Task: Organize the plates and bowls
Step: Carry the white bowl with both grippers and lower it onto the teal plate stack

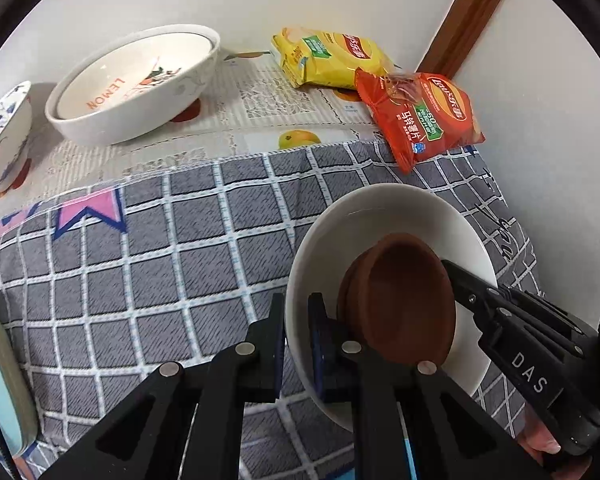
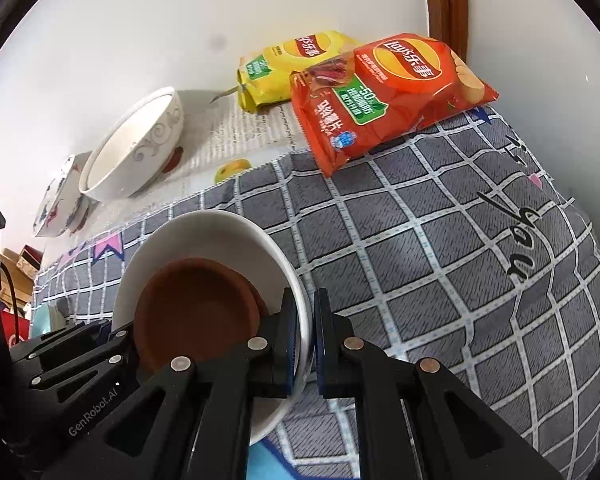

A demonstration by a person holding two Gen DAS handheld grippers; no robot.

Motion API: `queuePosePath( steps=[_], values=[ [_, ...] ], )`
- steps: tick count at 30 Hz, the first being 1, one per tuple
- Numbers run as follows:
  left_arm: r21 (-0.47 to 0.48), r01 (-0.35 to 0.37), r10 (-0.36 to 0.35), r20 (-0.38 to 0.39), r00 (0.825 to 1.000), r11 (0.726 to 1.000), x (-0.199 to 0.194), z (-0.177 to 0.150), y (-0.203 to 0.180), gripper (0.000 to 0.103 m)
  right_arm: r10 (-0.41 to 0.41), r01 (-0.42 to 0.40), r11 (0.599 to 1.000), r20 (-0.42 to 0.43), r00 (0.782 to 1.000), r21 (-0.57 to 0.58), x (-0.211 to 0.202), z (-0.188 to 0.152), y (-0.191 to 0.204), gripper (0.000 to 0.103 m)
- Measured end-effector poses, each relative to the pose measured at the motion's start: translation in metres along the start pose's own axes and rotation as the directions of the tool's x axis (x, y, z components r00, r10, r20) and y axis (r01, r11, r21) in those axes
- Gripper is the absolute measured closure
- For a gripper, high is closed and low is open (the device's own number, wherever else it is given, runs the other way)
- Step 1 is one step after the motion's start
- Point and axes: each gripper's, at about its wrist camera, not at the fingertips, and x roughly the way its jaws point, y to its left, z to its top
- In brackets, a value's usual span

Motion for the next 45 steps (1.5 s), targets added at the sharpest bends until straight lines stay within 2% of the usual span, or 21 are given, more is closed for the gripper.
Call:
queuePosePath(
  steps=[20, 45],
  values=[
    [-0.056, -0.025, 0.029, 0.067, 0.997, 0.998, -0.065, -0.033, 0.067, 0.092, 0.042, -0.04, 0.997, 0.042, 0.998, -0.062, -0.038, -0.02, 0.086, 0.095],
    [-0.21, -0.102, 0.129, 0.118, 0.985, 0.972, -0.124, -0.071, 0.203, 0.092, 0.145, -0.141, 0.967, 0.005, 0.989, -0.21, -0.021, -0.051, 0.234, 0.095]
  ],
)
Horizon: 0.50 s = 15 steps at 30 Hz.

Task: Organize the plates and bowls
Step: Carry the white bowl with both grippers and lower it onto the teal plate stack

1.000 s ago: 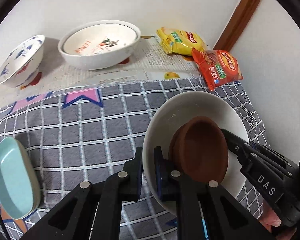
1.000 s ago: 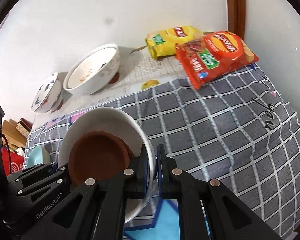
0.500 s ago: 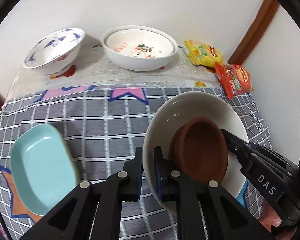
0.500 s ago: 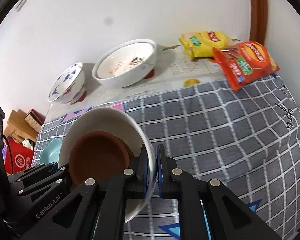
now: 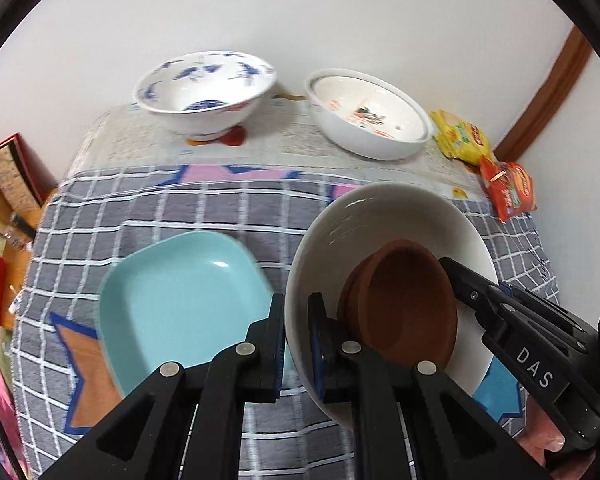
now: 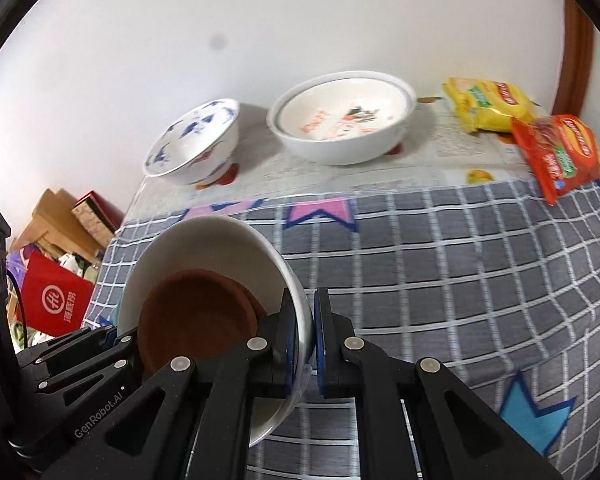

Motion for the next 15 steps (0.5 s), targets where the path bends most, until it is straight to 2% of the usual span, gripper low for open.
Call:
queuePosePath(
  steps=[15],
  values=[
    [-0.115, -0.065, 0.064, -0.008, 0.998, 0.991, -0.005, -0.012, 0.086, 0.092, 0.078, -0.083, 0.993, -0.059, 0.995, -0.086, 0.042, -0.01, 0.082, 0.094]
  ],
)
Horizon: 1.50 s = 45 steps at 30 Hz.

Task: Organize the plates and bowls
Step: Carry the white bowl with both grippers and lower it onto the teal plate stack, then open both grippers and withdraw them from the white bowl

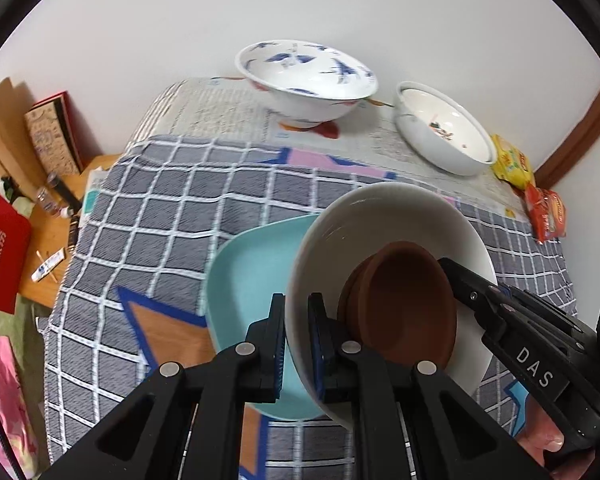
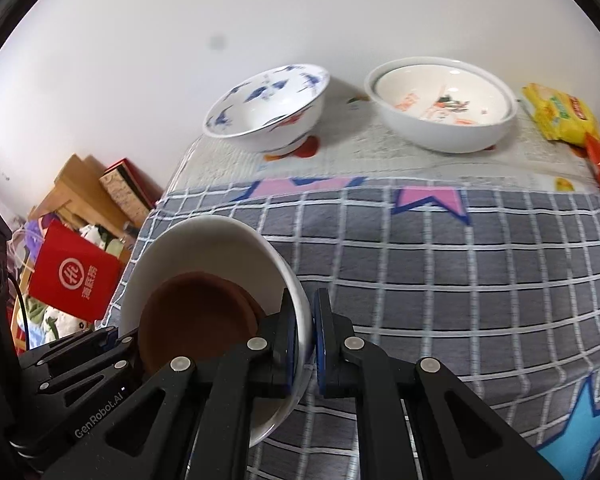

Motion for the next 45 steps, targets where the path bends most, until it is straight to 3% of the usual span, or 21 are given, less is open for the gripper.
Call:
queuePosePath(
  steps=[14, 21, 24, 27, 32, 40, 45],
  values=[
    [-0.046, -0.007, 0.004, -0.065, 0.998, 0.999, 0.038, -0.008, 0.029, 0.092, -0.006, 0.003, 0.999, -0.096, 0.995, -0.034, 0.051, -0.005, 0.017, 0.095],
    [-0.046, 0.009, -0.013, -0.067, 0.998, 0.999, 0.04, -0.006, 0.031, 0.091, -0.012, 0.004, 0.997, -0.097, 0.995, -0.082, 0.056, -0.001, 0.018, 0.094],
    [-0.047, 0.018, -0.021, -0.071, 0.997, 0.999, 0.041, -0.006, 0.033, 0.09, -0.012, 0.002, 0.995, -0.1, 0.995, -0.105, 0.055, -0.002, 0.019, 0.094],
    [-0.055, 0.013, -0.017, -0.073, 0.997, 0.998, 0.041, -0.008, 0.036, 0.083, -0.014, 0.001, 0.994, -0.111, 0.994, -0.112, 0.056, -0.001, 0.02, 0.094],
    [-0.072, 0.046, -0.053, -0.094, 0.994, 0.996, 0.039, -0.014, 0.038, 0.083, -0.04, 0.022, 0.99, -0.126, 0.991, -0.136, 0.052, -0.006, 0.022, 0.094],
    [-0.051, -0.005, 0.002, -0.057, 0.998, 0.999, 0.013, -0.022, 0.031, 0.073, -0.028, 0.016, 0.99, -0.084, 0.996, -0.141, 0.028, -0.009, 0.022, 0.087],
    [-0.064, -0.031, 0.03, -0.025, 0.999, 0.997, -0.007, -0.03, 0.029, 0.073, -0.011, 0.0, 0.988, -0.07, 0.997, -0.157, 0.009, -0.018, 0.022, 0.085]
  ],
)
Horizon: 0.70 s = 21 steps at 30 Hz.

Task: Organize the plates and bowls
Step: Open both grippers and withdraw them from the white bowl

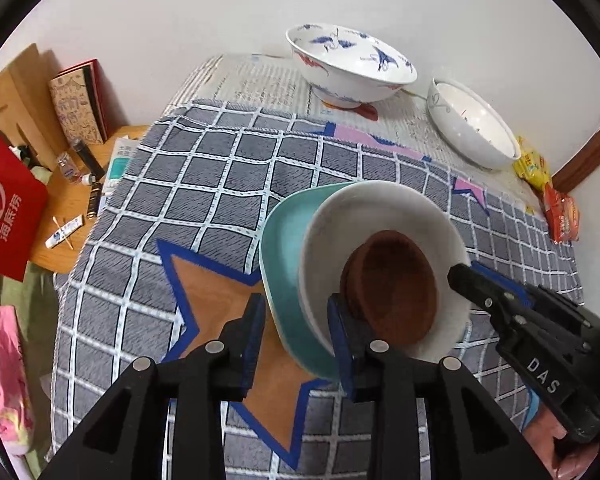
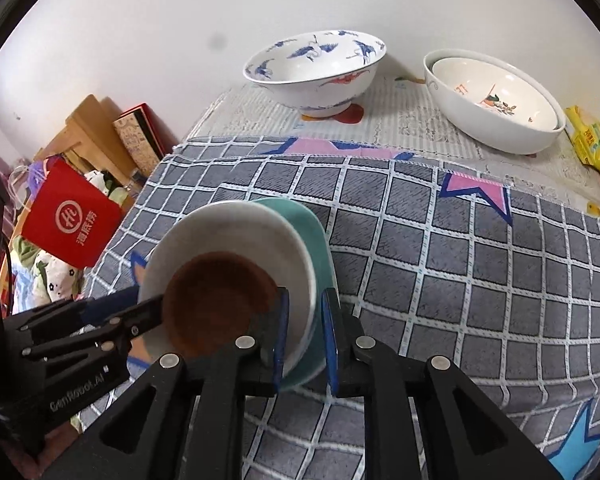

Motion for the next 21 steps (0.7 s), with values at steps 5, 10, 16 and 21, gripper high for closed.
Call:
queuePosePath(
  steps=[5, 10, 16, 21],
  values=[
    [0.007, -0.007, 0.007, 0.044, 0.999, 1.0, -0.024, -0.012, -0.008, 0.072, -0.005, 0.005, 1.0, 0.008, 1.0, -0.026, -0.017, -0.015, 0.001, 0.085],
    [0.029, 0.03, -0.033, 0.11, 0.993, 0.999, -0.051, -0.029, -0.03, 0.061, -0.037, 0.04, 0.998, 0.047, 0.998, -0.055, -0.05, -0.038, -0.007, 0.085],
    [0.117, 0.022, -0.047, 0.214, 0.976, 0.993, -0.083, -0.055, -0.077, 0.044, -0.165, 0.167, 0.986, 0.146, 0.975, -0.001, -0.11, -0.073, -0.04, 0.064],
    [0.155, 0.038, -0.08, 0.273, 0.959, 0.987, -0.109, -0.081, -0.113, 0.032, -0.23, 0.222, 0.973, 0.182, 0.956, 0.063, -0.158, -0.1, -0.068, 0.059]
  ],
)
